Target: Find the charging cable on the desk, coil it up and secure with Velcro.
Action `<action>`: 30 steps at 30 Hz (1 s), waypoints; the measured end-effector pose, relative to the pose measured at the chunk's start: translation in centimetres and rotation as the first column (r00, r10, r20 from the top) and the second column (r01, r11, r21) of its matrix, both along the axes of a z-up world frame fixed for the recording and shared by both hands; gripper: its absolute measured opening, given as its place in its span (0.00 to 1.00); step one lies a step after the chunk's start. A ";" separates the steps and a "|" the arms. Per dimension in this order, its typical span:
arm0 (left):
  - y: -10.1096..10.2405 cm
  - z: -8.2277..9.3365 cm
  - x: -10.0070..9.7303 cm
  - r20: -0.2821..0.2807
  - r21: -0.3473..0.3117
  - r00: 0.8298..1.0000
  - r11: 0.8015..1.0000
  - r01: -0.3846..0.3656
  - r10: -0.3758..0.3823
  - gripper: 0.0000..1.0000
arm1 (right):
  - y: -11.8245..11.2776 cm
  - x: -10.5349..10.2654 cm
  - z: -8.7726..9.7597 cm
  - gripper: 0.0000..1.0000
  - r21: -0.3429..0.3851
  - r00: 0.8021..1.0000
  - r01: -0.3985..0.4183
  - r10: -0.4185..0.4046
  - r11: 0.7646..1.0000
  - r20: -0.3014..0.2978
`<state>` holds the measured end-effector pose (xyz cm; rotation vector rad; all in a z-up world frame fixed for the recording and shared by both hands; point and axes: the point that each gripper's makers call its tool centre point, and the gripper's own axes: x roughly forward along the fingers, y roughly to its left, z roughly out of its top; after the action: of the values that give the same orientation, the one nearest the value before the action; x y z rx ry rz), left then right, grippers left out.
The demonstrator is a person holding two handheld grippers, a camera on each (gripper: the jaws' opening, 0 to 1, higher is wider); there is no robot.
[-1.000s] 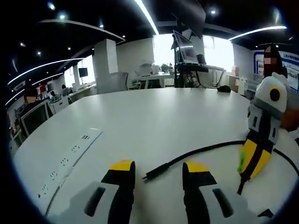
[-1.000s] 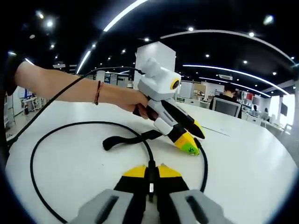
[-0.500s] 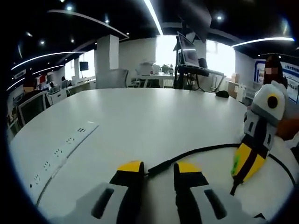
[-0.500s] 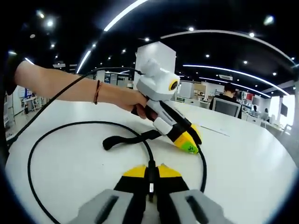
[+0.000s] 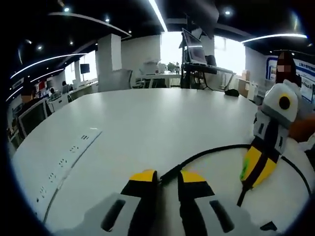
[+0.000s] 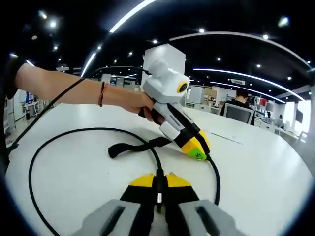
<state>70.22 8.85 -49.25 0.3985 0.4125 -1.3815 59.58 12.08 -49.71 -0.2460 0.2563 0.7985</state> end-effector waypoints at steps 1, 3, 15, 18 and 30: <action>0.0 0.0 -0.1 0.003 0.010 1.000 1.000 0.007 -0.007 0.14 | 0.0 0.0 0.0 0.08 0.000 1.000 0.000 0.000 1.000 0.000; 0.0 0.0 -0.2 0.015 0.035 1.000 0.999 0.017 -0.018 0.13 | 0.0 0.0 0.0 0.08 0.000 1.000 0.000 0.000 1.000 0.000; 0.4 0.0 -0.7 0.067 0.170 0.994 0.982 0.077 -0.090 0.09 | 0.1 0.1 0.1 0.08 -0.001 1.000 0.001 -0.001 1.000 0.001; 0.5 0.0 -1.0 0.068 0.186 0.994 0.979 0.077 -0.091 0.08 | 0.1 0.0 0.2 0.08 -0.003 1.000 0.001 -0.001 1.000 0.003; 1.5 0.1 -0.7 0.116 0.221 0.992 0.975 0.014 -0.041 0.08 | 0.2 0.0 0.2 0.08 -0.008 1.000 0.002 -0.002 1.000 0.007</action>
<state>69.56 10.38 -49.17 0.6678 0.4635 -1.3354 59.60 12.28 -49.48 -0.2558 0.2536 0.7949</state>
